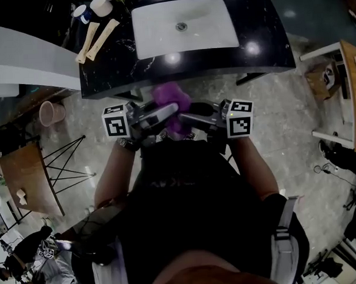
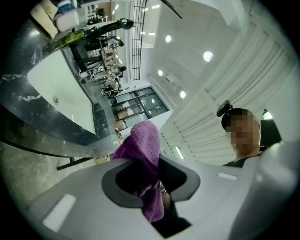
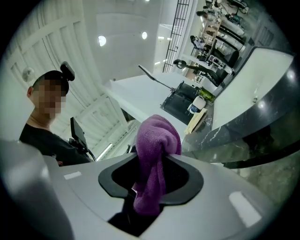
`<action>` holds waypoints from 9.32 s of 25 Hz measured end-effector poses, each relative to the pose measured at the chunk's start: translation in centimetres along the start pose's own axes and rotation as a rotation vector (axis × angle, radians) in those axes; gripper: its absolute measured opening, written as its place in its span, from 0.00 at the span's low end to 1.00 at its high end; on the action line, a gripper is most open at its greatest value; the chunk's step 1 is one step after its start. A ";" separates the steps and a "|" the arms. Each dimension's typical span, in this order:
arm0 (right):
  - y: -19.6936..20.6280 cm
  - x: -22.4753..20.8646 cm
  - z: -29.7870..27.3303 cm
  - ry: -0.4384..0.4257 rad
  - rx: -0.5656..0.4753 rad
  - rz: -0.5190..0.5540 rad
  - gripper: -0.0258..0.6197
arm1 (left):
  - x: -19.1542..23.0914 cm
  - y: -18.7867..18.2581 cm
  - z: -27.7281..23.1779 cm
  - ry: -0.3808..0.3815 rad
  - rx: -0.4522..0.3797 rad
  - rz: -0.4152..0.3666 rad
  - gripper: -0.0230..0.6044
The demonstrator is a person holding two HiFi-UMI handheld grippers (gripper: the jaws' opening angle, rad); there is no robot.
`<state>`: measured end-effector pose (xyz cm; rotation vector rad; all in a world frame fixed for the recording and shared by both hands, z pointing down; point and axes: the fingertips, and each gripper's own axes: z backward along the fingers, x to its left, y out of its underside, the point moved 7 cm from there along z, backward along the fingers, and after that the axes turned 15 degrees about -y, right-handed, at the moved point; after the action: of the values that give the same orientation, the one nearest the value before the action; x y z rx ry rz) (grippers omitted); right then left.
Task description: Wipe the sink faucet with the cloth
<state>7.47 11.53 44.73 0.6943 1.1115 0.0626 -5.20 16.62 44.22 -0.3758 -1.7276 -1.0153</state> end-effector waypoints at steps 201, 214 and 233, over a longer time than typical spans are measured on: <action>-20.1 -17.2 36.3 1.427 0.338 0.121 0.24 | 3.8 9.0 -3.0 -0.496 -0.199 0.121 0.04; -18.6 -5.2 41.0 1.109 -0.339 0.483 0.31 | -1.4 13.4 -8.1 -0.572 -0.242 0.053 0.04; 5.9 4.3 22.8 0.344 0.136 0.193 0.06 | -3.9 20.7 -6.5 -0.643 -0.208 0.008 0.04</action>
<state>30.27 6.81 50.32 0.9357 1.3832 0.2813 14.31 24.66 50.60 -0.9197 -2.1813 -1.1489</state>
